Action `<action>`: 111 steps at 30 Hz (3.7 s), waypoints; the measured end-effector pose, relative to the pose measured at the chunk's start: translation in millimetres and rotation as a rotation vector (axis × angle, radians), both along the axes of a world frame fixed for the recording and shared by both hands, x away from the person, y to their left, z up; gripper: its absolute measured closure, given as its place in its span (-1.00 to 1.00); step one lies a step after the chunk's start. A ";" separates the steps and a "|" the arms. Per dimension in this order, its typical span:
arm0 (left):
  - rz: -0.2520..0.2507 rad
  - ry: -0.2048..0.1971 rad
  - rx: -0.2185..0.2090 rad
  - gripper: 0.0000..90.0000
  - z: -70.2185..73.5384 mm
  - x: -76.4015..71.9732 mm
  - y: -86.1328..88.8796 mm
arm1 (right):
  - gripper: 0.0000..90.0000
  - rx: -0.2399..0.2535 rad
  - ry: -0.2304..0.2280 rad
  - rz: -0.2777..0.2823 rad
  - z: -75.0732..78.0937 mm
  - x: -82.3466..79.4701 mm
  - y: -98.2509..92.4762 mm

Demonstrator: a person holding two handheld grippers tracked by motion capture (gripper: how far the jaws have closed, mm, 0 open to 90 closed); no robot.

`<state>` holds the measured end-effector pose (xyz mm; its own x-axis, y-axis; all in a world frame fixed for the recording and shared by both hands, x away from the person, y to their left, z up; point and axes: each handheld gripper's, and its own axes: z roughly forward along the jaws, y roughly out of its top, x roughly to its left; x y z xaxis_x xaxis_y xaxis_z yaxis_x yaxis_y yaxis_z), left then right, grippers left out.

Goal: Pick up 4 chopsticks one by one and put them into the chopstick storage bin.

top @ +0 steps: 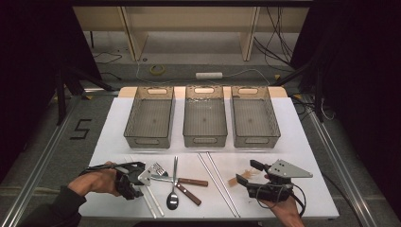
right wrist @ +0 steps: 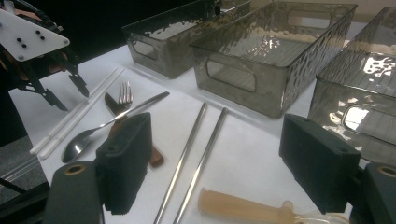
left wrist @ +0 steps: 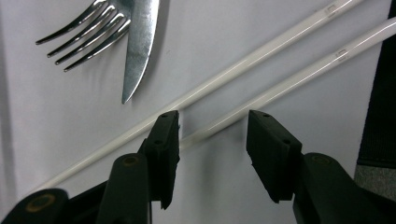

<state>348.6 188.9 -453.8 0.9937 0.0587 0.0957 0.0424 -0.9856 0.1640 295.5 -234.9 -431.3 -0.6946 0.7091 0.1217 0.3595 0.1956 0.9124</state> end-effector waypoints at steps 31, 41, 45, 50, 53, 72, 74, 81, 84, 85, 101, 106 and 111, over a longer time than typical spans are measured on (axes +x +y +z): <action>-0.087 0.011 0.049 0.17 -4.9 5.2 -5.2 | -0.40 -0.001 0.003 0.011 0.3 0.2 0.2; -0.104 0.009 0.054 0.20 -4.4 6.3 -7.6 | -0.40 0.001 -0.001 0.011 0.5 -0.1 0.3; -0.105 0.014 0.043 0.20 -5.0 5.8 -6.4 | -0.40 -0.003 0.002 0.012 0.5 -0.1 0.6; -0.123 0.016 0.049 0.21 -4.4 6.9 -5.7 | -0.40 -0.004 0.004 0.014 0.3 0.0 0.8; -0.123 0.016 0.048 0.22 -4.4 6.9 -5.5 | -0.40 -0.004 0.003 0.014 0.4 0.0 0.8; -0.154 0.039 0.080 0.39 -6.6 2.5 -8.3 | -0.40 -0.003 0.011 0.016 0.0 0.3 1.3; -0.161 0.034 0.085 0.41 -6.2 1.9 -8.3 | -0.40 -0.002 0.011 0.015 -0.1 0.5 1.1; -0.199 0.035 0.085 0.46 -6.1 0.7 -7.8 | -0.40 -0.005 0.012 0.019 -0.1 0.3 1.4; -0.215 0.037 0.075 0.52 -6.2 0.1 -6.7 | -0.40 -0.005 0.013 0.020 -0.2 0.3 1.5; -0.220 0.039 0.076 0.55 -6.1 0.1 -6.3 | -0.40 -0.005 0.014 0.020 -0.2 0.3 1.5; -0.286 0.048 0.056 0.70 -6.8 -2.2 -3.6 | -0.39 -0.006 0.012 0.023 -0.3 0.4 1.8; -0.315 0.050 0.058 0.79 -6.5 -2.9 -3.0 | -0.39 -0.007 0.013 0.026 -0.3 0.4 2.1; -0.325 0.047 0.052 0.84 -6.7 -3.5 -2.3 | -0.39 -0.007 0.014 0.028 -0.7 0.6 2.5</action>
